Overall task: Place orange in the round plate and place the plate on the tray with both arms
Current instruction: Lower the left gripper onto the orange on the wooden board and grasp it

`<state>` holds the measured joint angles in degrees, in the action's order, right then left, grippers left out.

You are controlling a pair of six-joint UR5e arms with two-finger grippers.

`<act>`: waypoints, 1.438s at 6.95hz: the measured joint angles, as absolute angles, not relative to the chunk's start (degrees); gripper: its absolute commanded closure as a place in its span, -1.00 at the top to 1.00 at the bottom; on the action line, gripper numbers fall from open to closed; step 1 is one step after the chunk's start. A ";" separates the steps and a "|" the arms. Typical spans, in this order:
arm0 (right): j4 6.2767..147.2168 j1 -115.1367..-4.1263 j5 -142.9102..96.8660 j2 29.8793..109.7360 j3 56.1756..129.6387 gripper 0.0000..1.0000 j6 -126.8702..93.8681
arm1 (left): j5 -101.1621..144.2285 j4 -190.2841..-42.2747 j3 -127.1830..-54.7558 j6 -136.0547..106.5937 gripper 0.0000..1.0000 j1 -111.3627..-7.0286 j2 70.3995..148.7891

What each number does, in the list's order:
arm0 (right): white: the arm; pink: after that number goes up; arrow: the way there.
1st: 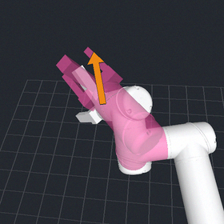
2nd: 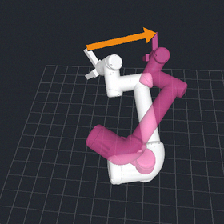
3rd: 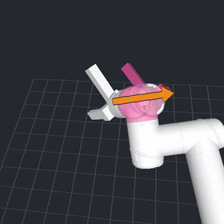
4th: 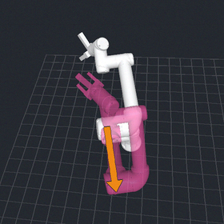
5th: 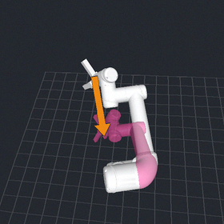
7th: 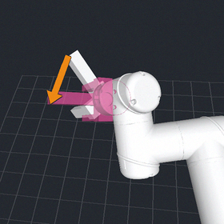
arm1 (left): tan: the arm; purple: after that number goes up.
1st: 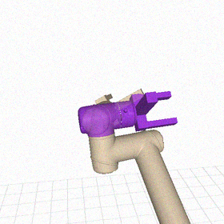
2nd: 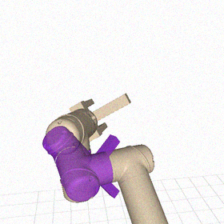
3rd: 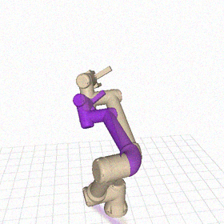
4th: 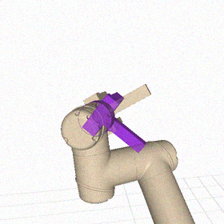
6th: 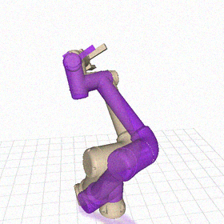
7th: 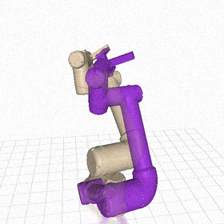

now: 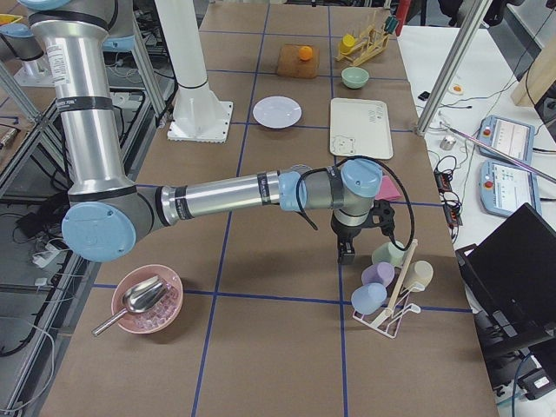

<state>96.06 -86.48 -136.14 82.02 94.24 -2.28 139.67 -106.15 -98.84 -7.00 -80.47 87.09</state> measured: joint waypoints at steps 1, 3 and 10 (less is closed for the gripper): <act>96.06 -86.45 -136.17 82.05 94.20 1.00 -2.28 | 139.43 -106.54 -98.86 -7.52 0.99 -77.19 87.85; 96.06 -86.41 -136.24 82.11 94.28 1.00 -2.28 | 135.59 -112.04 -98.67 -17.87 1.00 -69.54 88.69; 96.06 -86.22 -136.32 82.62 94.17 1.00 -2.27 | 123.96 -119.91 -97.90 -34.58 0.99 -53.63 89.03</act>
